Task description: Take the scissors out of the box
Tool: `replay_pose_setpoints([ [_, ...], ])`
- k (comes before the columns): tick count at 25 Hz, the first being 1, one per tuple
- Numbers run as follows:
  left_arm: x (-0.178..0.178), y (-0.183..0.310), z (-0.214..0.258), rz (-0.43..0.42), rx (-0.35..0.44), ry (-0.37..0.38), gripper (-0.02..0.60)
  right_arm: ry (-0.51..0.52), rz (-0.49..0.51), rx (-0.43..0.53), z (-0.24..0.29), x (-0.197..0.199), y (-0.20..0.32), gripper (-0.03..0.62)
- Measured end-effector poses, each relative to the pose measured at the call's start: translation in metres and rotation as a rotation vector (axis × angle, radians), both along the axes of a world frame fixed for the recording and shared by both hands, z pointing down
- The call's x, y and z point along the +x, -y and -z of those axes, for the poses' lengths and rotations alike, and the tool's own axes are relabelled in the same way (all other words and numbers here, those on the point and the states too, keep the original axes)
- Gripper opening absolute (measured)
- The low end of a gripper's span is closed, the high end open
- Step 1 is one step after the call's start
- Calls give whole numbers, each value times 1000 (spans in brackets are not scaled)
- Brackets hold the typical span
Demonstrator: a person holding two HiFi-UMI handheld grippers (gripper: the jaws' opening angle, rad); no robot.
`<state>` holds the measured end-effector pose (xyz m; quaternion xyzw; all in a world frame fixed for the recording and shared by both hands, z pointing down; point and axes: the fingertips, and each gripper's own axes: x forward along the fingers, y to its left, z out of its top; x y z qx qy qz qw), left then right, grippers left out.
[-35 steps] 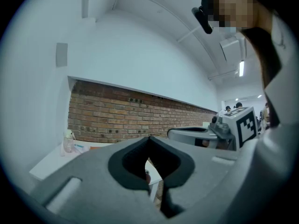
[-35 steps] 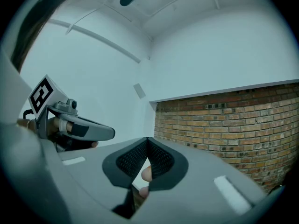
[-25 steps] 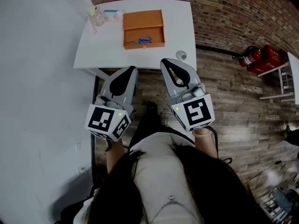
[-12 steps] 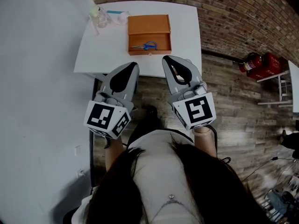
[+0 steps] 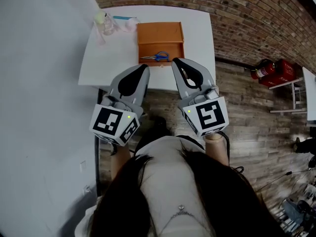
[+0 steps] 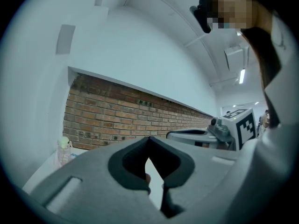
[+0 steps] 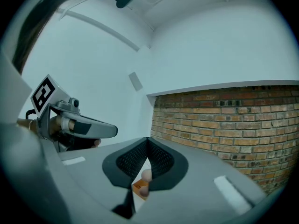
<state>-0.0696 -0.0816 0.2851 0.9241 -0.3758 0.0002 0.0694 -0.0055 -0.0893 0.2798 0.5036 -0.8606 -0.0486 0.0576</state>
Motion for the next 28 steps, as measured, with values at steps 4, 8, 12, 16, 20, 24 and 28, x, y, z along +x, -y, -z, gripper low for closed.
replay_pose_setpoints([
  [4,-6,14,-1,-14,-3,-6,0,-11,-10,-7,-2,-7,14,8],
  [8,-12,23,-2,-29,-11,-16,0,-17,-22,-16,-3,-13,23,8],
  [12,-17,30,-3,-41,-18,-27,0,-31,-31,-22,-4,-18,27,8],
  [16,-19,33,-3,-50,-21,-38,0,-45,-35,-34,-6,-20,27,8],
  [20,-17,34,-2,-56,-20,-41,0,-46,-38,-44,-9,-17,28,8],
  [24,-16,35,-2,-55,-14,-37,0,-53,-24,-48,-10,-18,32,8],
  [28,-17,42,1,-42,-2,-35,0,-48,-7,-53,-13,-16,41,8],
])
